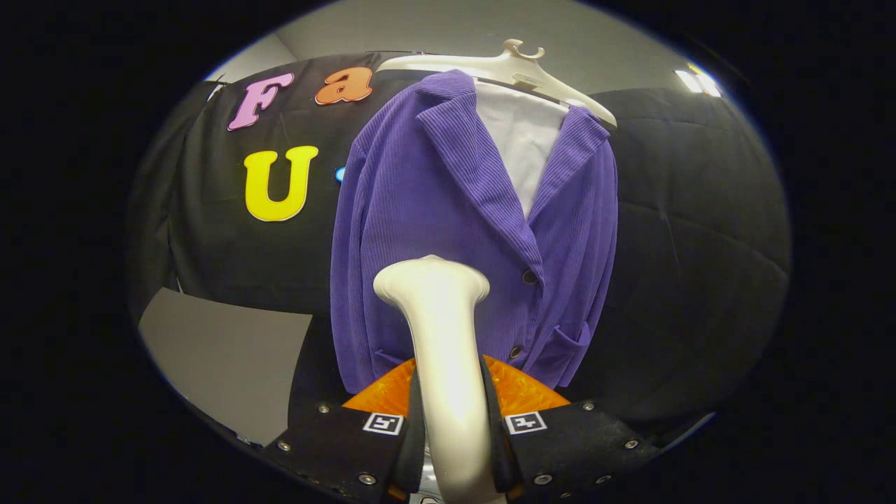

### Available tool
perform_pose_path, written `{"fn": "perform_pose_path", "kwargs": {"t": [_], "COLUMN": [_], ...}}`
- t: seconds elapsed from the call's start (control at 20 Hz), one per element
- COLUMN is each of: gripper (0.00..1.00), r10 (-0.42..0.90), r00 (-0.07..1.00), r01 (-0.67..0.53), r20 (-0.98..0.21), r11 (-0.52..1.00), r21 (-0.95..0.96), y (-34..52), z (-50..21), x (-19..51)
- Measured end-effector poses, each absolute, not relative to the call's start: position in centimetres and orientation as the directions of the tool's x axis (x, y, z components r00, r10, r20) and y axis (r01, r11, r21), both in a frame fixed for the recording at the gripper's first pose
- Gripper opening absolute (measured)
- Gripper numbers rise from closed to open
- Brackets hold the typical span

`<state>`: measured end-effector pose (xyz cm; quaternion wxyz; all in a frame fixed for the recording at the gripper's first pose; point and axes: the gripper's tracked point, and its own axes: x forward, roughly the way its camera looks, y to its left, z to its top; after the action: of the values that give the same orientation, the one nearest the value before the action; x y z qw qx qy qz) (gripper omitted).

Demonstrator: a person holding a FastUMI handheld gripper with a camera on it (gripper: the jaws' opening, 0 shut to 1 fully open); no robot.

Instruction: Iron the clothes twice with a garment steamer, once on the left side and once on the right side.

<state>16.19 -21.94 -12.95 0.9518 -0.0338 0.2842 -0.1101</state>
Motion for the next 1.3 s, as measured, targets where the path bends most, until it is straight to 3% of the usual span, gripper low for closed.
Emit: {"fn": "perform_pose_path", "kwargs": {"t": [1.3], "gripper": [0.38], "r10": [-0.203], "r00": [0.708], "r01": [0.241], "r20": [-0.676], "r11": [0.97], "r21": [-0.039], "y": [-22.2], "z": [-24.4], "x": [11.0]}}
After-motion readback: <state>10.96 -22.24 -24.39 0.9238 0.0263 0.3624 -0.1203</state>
